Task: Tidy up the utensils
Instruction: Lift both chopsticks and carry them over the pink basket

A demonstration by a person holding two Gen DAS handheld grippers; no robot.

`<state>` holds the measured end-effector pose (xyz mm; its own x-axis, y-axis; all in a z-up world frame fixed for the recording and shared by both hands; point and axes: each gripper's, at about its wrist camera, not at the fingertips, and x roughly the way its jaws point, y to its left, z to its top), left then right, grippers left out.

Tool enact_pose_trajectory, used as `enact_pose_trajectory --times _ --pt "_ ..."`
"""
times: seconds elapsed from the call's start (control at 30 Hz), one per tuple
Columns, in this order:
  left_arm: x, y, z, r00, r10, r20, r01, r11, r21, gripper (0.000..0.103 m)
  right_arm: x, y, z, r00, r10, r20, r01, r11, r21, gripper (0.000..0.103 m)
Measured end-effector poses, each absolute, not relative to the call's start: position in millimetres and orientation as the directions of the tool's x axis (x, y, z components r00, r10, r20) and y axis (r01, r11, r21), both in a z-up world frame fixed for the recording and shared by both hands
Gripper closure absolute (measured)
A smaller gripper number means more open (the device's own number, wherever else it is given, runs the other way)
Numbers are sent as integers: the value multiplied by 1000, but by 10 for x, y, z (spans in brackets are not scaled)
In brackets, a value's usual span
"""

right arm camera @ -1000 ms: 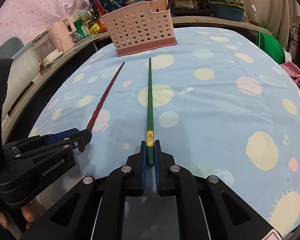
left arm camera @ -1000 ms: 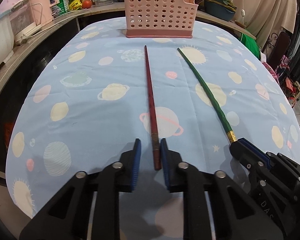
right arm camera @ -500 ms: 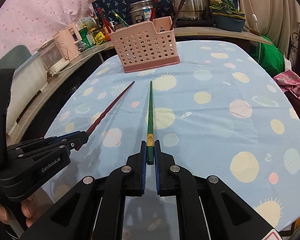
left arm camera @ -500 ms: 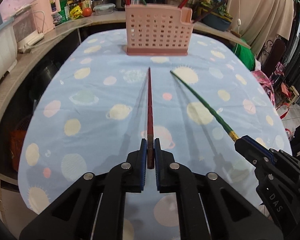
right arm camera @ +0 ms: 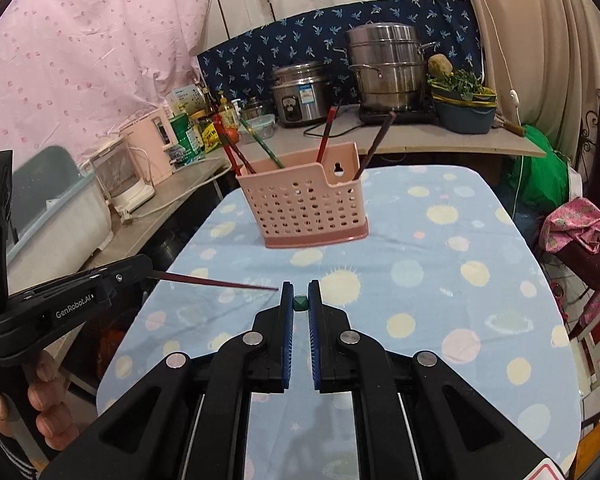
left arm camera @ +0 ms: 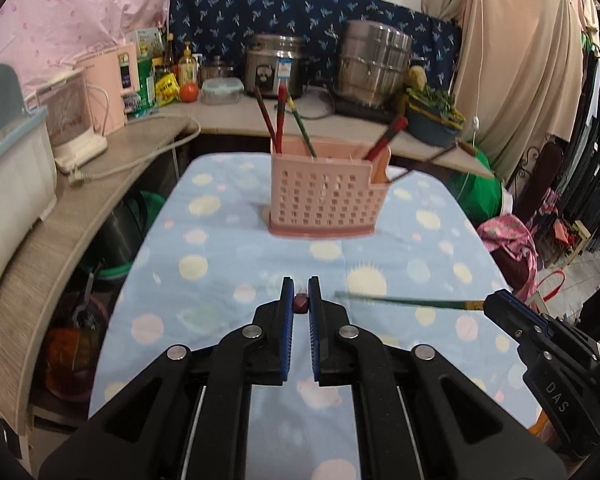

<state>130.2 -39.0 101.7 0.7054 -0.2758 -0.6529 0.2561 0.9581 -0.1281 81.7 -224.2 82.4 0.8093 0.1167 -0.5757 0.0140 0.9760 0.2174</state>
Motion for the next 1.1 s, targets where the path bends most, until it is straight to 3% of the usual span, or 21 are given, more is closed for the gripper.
enact_pose_trajectory --times 0.43,0.77,1.1 --pt "2096 -338 1801 781 -299 -548 236 954 -185 96 1514 -2561 1420 859 147 -490 -11 963 269 96" --pt "2538 -475 2486 845 -312 -435 256 949 -184 96 2084 -2682 2101 918 161 -362 -54 956 288 96" --pt "2992 -605 2670 872 -278 -403 238 960 -147 96 2667 -2727 2568 953 130 -275 -51 960 274 96"
